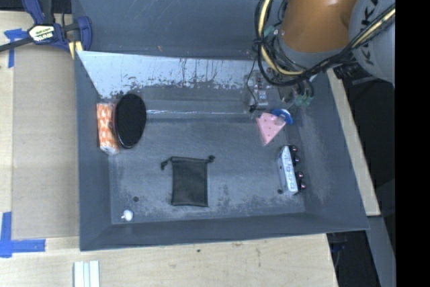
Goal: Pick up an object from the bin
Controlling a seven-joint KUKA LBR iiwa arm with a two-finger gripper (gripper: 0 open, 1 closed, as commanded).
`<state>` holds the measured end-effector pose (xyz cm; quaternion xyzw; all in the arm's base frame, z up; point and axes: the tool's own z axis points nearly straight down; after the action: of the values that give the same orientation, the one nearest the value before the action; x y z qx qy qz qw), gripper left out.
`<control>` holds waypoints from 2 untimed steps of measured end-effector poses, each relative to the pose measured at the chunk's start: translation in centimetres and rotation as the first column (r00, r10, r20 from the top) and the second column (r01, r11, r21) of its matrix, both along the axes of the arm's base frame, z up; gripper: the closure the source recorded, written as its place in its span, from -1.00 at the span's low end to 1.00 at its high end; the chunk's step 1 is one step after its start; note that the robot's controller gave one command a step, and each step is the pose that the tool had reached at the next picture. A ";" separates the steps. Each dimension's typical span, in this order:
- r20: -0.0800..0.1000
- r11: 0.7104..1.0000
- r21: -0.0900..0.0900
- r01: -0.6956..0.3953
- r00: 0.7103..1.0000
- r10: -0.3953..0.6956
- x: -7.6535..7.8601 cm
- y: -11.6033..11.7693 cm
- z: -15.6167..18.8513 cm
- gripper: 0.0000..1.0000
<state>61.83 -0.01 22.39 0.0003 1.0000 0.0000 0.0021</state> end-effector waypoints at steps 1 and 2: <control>0.000 1.000 0.000 0.000 1.000 0.000 0.0 0.0 0.0 -1.00; 0.000 1.000 0.000 0.000 1.000 0.000 0.0 0.0 0.0 -1.00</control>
Offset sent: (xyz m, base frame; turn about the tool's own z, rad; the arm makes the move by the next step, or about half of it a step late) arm 0.0000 0.0000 0.0000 0.0000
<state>61.83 -0.01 22.39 0.0003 1.0000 0.0000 0.0021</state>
